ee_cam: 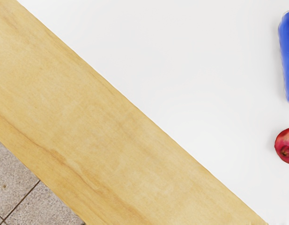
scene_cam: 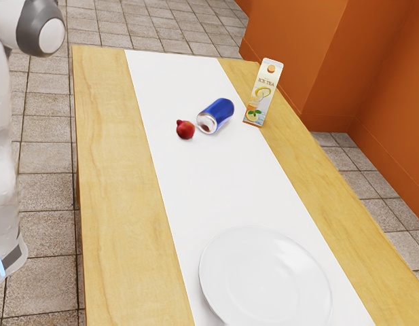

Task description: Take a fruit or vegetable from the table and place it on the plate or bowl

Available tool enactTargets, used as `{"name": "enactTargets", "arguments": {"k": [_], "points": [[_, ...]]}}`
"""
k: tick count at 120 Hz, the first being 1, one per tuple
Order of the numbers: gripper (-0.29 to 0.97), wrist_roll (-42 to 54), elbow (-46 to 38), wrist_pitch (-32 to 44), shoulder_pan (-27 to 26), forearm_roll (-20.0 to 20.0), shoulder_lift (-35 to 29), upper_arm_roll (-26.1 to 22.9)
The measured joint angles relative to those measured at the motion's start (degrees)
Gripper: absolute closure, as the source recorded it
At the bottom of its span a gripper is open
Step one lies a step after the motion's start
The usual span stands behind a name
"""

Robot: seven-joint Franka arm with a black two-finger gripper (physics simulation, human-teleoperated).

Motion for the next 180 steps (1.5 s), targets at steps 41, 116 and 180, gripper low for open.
{"name": "enactTargets", "arguments": {"k": [41,116,180], "points": [[0.02,1.02,-1.12,3.49,-2.26,4.63,5.65,0.40],[0.02,2.03,-7.01,8.28,-2.48,-2.60,12.74,-9.50],[0.02,2.32,-27.00,15.56,-8.48,-2.31,1.03,-11.17]]}}
